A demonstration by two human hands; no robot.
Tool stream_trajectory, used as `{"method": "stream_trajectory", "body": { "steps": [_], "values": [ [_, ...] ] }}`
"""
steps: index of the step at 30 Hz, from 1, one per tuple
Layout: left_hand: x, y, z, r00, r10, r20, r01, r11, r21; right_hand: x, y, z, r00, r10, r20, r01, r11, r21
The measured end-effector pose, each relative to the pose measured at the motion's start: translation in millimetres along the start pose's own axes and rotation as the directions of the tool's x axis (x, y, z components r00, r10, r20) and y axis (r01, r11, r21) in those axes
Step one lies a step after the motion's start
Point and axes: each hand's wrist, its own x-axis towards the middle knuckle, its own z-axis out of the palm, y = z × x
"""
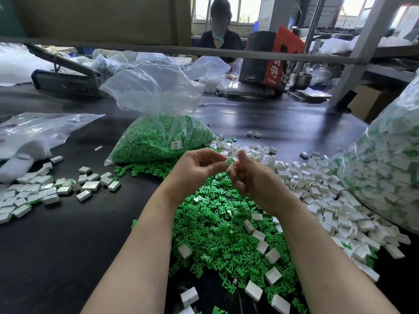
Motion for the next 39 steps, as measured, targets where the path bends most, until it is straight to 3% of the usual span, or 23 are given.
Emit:
{"method": "stream_trajectory", "body": {
  "steps": [5, 11, 15, 26, 31, 39],
  "values": [
    [3.2, -0.4, 10.6, 0.997, 0.042, -0.059, -0.04, 0.998, 0.04, 5.5, 3.3, 6.9, 0.998, 0.062, 0.025, -0.061, 0.998, -0.019],
    [4.6, -1.6, 17.3, 0.997, 0.013, -0.082, -0.019, 0.997, -0.072, 6.3, 7.4, 14.4, 0.997, 0.076, 0.029, -0.082, 0.942, 0.327],
    [5.1, -4.2, 17.5, 0.997, -0.008, -0.08, -0.003, 0.992, -0.129, 5.4, 10.4, 17.4, 0.998, 0.047, 0.036, -0.058, 0.9, 0.432],
    [4.3, -3.5, 20.9, 0.997, -0.015, -0.078, 0.0, 0.982, -0.189, 3.8, 12.9, 15.8, 0.999, 0.024, 0.037, -0.038, 0.896, 0.442],
    [2.9, -1.2, 20.6, 0.999, 0.01, -0.053, -0.019, 0.984, -0.177, 6.4, 15.2, 21.3, 1.0, 0.001, -0.028, 0.012, 0.891, 0.455],
    [1.9, 0.5, 17.0, 0.998, -0.008, -0.056, -0.004, 0.977, -0.211, 6.3, 11.6, 17.5, 0.996, 0.018, 0.088, -0.057, 0.881, 0.469]
  ]
}}
